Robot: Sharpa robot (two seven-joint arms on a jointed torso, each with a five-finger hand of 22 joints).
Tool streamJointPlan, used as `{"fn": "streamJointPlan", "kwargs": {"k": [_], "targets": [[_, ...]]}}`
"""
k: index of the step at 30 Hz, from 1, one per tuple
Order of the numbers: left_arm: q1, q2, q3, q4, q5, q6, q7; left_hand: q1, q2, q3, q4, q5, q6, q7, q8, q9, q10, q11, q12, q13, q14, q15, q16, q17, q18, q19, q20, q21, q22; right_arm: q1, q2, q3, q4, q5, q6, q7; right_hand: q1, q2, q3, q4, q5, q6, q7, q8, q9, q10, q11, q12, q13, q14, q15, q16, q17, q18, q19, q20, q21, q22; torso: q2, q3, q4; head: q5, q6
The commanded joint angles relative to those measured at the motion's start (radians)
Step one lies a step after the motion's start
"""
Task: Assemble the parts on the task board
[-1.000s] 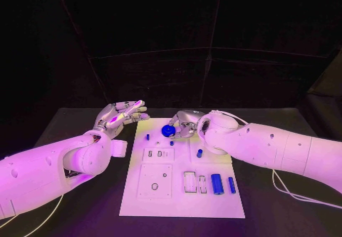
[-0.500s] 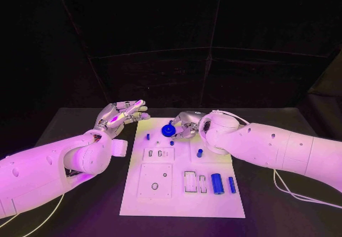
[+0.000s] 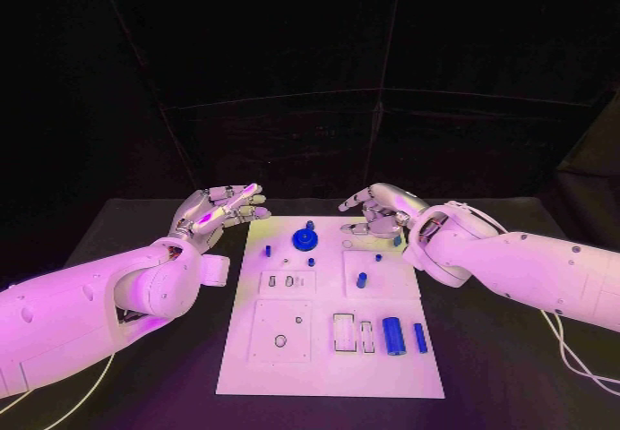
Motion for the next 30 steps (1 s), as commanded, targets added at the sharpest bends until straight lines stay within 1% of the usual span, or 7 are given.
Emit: {"fn": "streamJointPlan", "kwargs": {"k": [1, 3, 6, 13, 17, 23, 30], "targets": [[0.002, 0.000, 0.001, -0.001, -0.005, 0.001, 0.003, 0.000, 0.009, 0.000, -0.009, 0.000, 0.008, 0.002, -0.005, -0.001, 0.004, 0.003, -0.007, -0.001, 0.001, 0.007, -0.007, 0.002, 0.014, 0.009, 0.000, -0.005, -0.003, 0.003, -0.042, 0.000, 0.014, 0.154, -0.014, 0.112, 0.016, -0.009, -0.004, -0.015, -0.009, -0.030, 0.002, -0.012, -0.004, -0.014, 0.001, -0.016, -0.010, 0.077, 0.010, 0.006, 0.123, -0.013, -0.003, 0.008, -0.005, -0.001, -0.001, 0.0016, -0.0047, -0.009, 0.000], [0.002, 0.003, 0.001, -0.002, -0.005, 0.001, 0.003, 0.002, 0.010, 0.000, -0.011, 0.000, 0.009, 0.002, -0.005, -0.001, 0.004, 0.003, -0.007, -0.001, 0.001, 0.007, -0.008, 0.002, 0.014, 0.009, 0.000, -0.006, -0.003, 0.003, -0.077, 0.000, 0.019, 0.168, 0.013, 0.137, 0.029, -0.010, -0.003, -0.026, -0.019, -0.016, 0.001, -0.009, -0.002, -0.018, 0.000, -0.021, -0.014, 0.078, 0.010, 0.008, 0.129, -0.013, -0.002, 0.009, -0.005, 0.001, 0.000, 0.0012, -0.0005, -0.022, -0.002], [0.002, 0.009, 0.001, -0.003, -0.005, 0.004, 0.003, 0.002, 0.010, 0.000, -0.011, 0.000, 0.009, 0.002, -0.005, -0.001, 0.004, 0.003, -0.007, -0.001, 0.001, 0.007, -0.008, 0.002, 0.014, 0.009, 0.000, -0.006, -0.003, 0.002, -0.121, 0.000, 0.015, 0.179, 0.039, 0.162, 0.046, -0.011, -0.002, -0.041, -0.024, 0.016, -0.001, 0.000, 0.003, -0.015, -0.002, -0.019, -0.013, 0.079, 0.009, 0.010, 0.133, -0.014, 0.000, 0.009, -0.002, 0.006, -0.001, 0.0030, 0.0004, -0.038, 0.008], [0.001, 0.017, 0.000, -0.007, -0.005, 0.012, 0.004, 0.002, 0.010, 0.000, -0.012, 0.000, 0.009, 0.001, -0.005, -0.001, 0.004, 0.003, -0.008, -0.001, 0.001, 0.006, -0.008, 0.003, 0.014, 0.010, 0.000, -0.006, -0.003, -0.004, -0.170, -0.001, -0.044, 0.175, 0.060, 0.188, 0.055, -0.017, -0.007, -0.054, -0.023, 0.042, -0.004, 0.012, 0.006, -0.016, -0.003, -0.022, -0.016, 0.078, 0.008, 0.008, 0.129, -0.013, -0.003, 0.009, -0.004, 0.001, 0.002, 0.0061, -0.0051, -0.049, 0.008], [0.001, 0.019, -0.002, -0.009, -0.005, 0.018, 0.004, 0.002, 0.010, 0.000, -0.012, 0.000, 0.009, 0.001, -0.005, -0.001, 0.005, 0.003, -0.008, -0.001, 0.001, 0.006, -0.008, 0.003, 0.014, 0.010, 0.000, -0.006, -0.003, -0.024, -0.178, -0.001, -0.078, 0.169, 0.071, 0.191, 0.054, -0.019, -0.010, -0.055, -0.024, 0.046, -0.006, 0.013, 0.006, -0.017, -0.005, -0.024, -0.017, 0.078, 0.007, 0.007, 0.128, -0.012, -0.005, 0.009, -0.006, -0.003, -0.001, 0.0009, 0.0005, -0.056, 0.008], [0.001, 0.022, -0.004, -0.012, -0.005, 0.023, 0.005, 0.002, 0.010, 0.000, -0.012, 0.000, 0.009, 0.001, -0.005, -0.001, 0.005, 0.003, -0.008, -0.001, 0.001, 0.006, -0.008, 0.003, 0.014, 0.010, 0.000, -0.006, -0.003, -0.052, -0.167, -0.001, -0.121, 0.148, 0.092, 0.180, 0.050, -0.023, -0.016, -0.056, -0.029, 0.039, -0.003, 0.009, 0.003, -0.020, -0.004, -0.029, -0.021, 0.077, 0.007, 0.006, 0.126, -0.011, -0.008, 0.008, -0.009, -0.008, 0.000, 0.0019, 0.0010, -0.054, 0.005], [0.000, 0.024, -0.006, -0.016, -0.005, 0.025, 0.004, 0.002, 0.010, 0.000, -0.012, 0.000, 0.009, 0.001, -0.005, -0.001, 0.005, 0.003, -0.008, -0.001, 0.001, 0.006, -0.008, 0.003, 0.014, 0.010, 0.000, -0.006, -0.003, -0.073, -0.143, -0.001, -0.158, 0.132, 0.118, 0.169, 0.047, -0.024, -0.019, -0.056, -0.030, 0.035, -0.002, 0.006, 0.002, -0.021, -0.002, -0.030, -0.022, 0.077, 0.007, 0.006, 0.126, -0.010, -0.010, 0.008, -0.011, -0.012, 0.000, -0.0005, 0.0021, -0.054, 0.000]]}}
